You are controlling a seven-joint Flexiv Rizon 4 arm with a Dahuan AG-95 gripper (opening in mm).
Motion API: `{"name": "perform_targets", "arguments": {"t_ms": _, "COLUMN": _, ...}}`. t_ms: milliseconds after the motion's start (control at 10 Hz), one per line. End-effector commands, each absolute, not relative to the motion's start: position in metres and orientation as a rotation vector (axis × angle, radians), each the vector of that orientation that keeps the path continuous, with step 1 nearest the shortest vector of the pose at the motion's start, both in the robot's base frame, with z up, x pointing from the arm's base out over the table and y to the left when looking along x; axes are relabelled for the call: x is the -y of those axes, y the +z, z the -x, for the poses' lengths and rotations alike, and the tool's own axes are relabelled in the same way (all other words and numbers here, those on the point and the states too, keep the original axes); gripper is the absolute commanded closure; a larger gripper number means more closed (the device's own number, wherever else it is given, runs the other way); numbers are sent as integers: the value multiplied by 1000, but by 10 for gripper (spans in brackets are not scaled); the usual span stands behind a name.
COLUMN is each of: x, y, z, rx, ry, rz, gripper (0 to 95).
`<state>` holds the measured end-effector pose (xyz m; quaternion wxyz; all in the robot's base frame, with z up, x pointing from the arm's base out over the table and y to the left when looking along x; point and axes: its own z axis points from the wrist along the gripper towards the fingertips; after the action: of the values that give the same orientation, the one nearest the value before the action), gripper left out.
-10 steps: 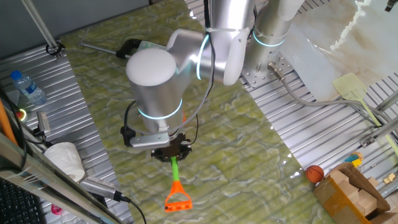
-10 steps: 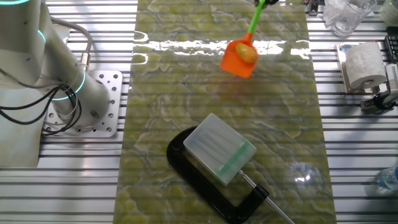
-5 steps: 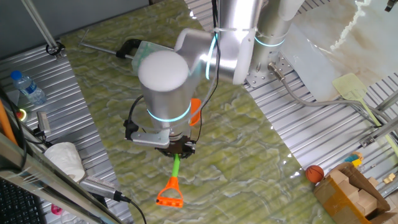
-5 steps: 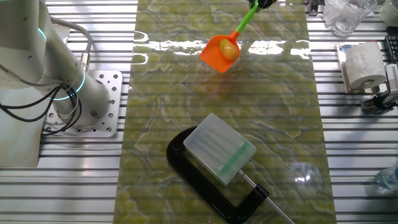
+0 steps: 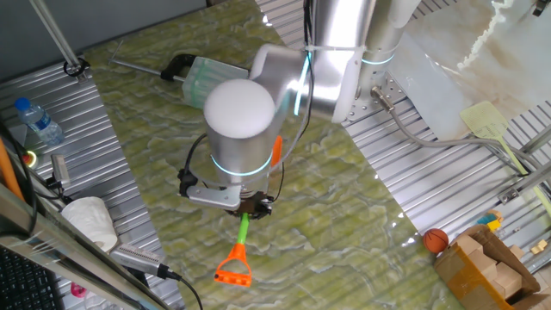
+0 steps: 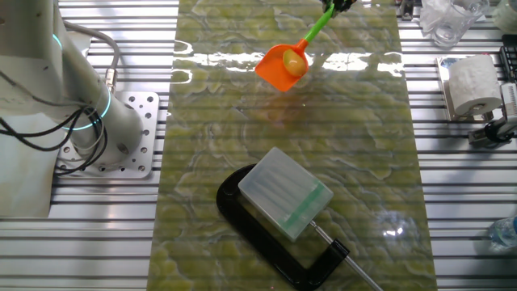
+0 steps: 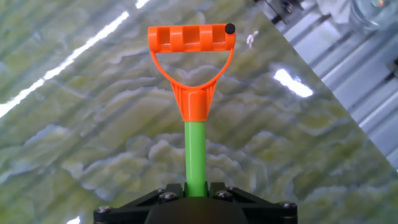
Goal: Use a shovel to scoop up an object
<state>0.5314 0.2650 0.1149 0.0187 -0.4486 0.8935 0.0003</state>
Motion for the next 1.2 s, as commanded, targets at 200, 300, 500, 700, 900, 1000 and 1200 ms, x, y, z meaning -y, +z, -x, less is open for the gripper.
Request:
{"name": "perform_targets", "arguments": {"t_ms": 200, "x": -265, "y": 105, "z": -534, "rx": -2747, "ry": 25, "rz": 1379, "gripper": 950}}
{"name": "perform_targets", "arguments": {"t_ms": 300, "x": -265, "y": 102, "z": -536, "rx": -2760, "ry": 14, "rz": 1365, "gripper": 950}}
{"name": "perform_targets", "arguments": {"t_ms": 500, "x": -266, "y": 92, "z": -539, "rx": -2776, "ry": -19, "rz": 1352, "gripper": 950}}
{"name": "perform_targets", "arguments": {"t_ms": 700, "x": -266, "y": 83, "z": -541, "rx": -2780, "ry": -27, "rz": 1347, "gripper": 950}}
{"name": "perform_targets", "arguments": {"t_ms": 900, "x": -267, "y": 78, "z": -542, "rx": -2776, "ry": -34, "rz": 1357, "gripper": 950}}
{"name": "perform_targets", "arguments": {"t_ms": 1000, "x": -267, "y": 75, "z": -542, "rx": -2774, "ry": -35, "rz": 1355, "gripper": 950}}
{"name": "perform_targets", "arguments": {"t_ms": 1200, "x": -268, "y": 70, "z": -543, "rx": -2775, "ry": -38, "rz": 1346, "gripper": 950}}
